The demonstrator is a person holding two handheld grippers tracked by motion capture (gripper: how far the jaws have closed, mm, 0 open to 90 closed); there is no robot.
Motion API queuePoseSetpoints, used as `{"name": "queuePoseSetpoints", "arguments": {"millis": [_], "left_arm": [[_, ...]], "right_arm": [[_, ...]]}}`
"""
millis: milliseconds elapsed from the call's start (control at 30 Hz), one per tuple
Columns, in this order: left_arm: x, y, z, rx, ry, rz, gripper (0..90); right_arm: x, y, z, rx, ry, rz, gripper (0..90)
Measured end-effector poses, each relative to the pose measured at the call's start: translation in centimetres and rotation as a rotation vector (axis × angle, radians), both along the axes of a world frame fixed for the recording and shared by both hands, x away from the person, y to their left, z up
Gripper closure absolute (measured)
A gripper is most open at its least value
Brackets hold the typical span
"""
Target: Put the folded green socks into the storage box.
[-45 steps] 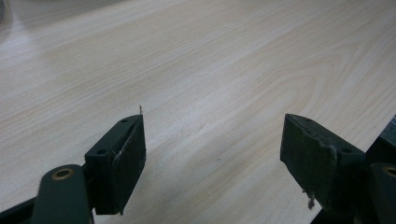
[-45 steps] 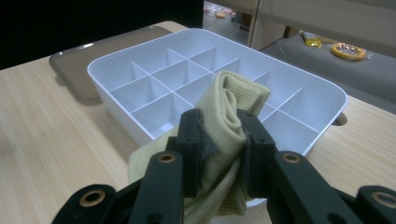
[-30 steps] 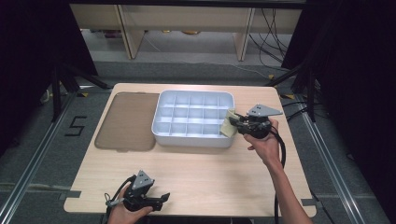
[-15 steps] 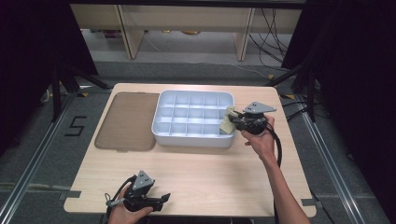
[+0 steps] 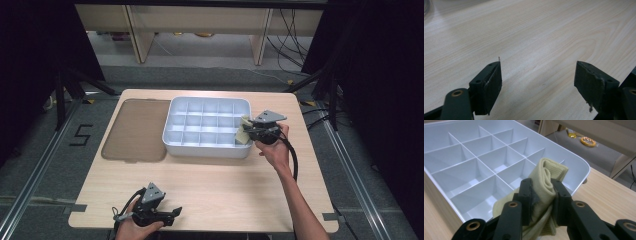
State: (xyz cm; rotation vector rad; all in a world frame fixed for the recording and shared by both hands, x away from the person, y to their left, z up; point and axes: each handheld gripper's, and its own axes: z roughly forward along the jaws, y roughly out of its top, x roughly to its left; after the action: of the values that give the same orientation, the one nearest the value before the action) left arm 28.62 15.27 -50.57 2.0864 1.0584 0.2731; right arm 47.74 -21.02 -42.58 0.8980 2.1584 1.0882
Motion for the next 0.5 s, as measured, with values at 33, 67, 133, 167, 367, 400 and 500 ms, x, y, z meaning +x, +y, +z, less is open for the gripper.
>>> {"name": "queuePoseSetpoints", "arguments": {"millis": [33, 67, 133, 167, 367, 400, 500], "left_arm": [[0.0, 0.0, 0.0, 0.000, -0.001, 0.001, 22.0], [0.0, -0.1, -0.1, 0.000, -0.015, 0.015, 22.0], [0.0, -0.1, 0.0, 0.003, -0.018, 0.005, 22.0], [0.0, 0.1, 0.1, 0.017, -0.011, -0.027, 22.0], [0.0, 0.1, 0.1, 0.015, -0.011, -0.027, 22.0], [-0.1, 0.0, 0.1, 0.016, -0.016, -0.025, 22.0], [-0.1, -0.2, 0.1, -0.003, -0.015, -0.014, 22.0]], "right_arm": [[0.0, 0.2, -0.2, 0.002, -0.002, -0.009, 72.7], [0.1, 0.3, -0.3, -0.014, 0.000, -0.008, 72.7], [0.1, 0.5, -0.5, -0.034, 0.011, -0.006, 72.7], [0.2, 0.6, -0.6, -0.054, 0.005, 0.004, 72.7], [0.1, 1.3, -0.9, -0.118, -0.003, 0.003, 72.7], [0.1, 1.4, -1.0, -0.127, -0.004, 0.002, 72.6], [0.0, 1.7, -1.3, -0.165, -0.008, 0.013, 72.6]]}}
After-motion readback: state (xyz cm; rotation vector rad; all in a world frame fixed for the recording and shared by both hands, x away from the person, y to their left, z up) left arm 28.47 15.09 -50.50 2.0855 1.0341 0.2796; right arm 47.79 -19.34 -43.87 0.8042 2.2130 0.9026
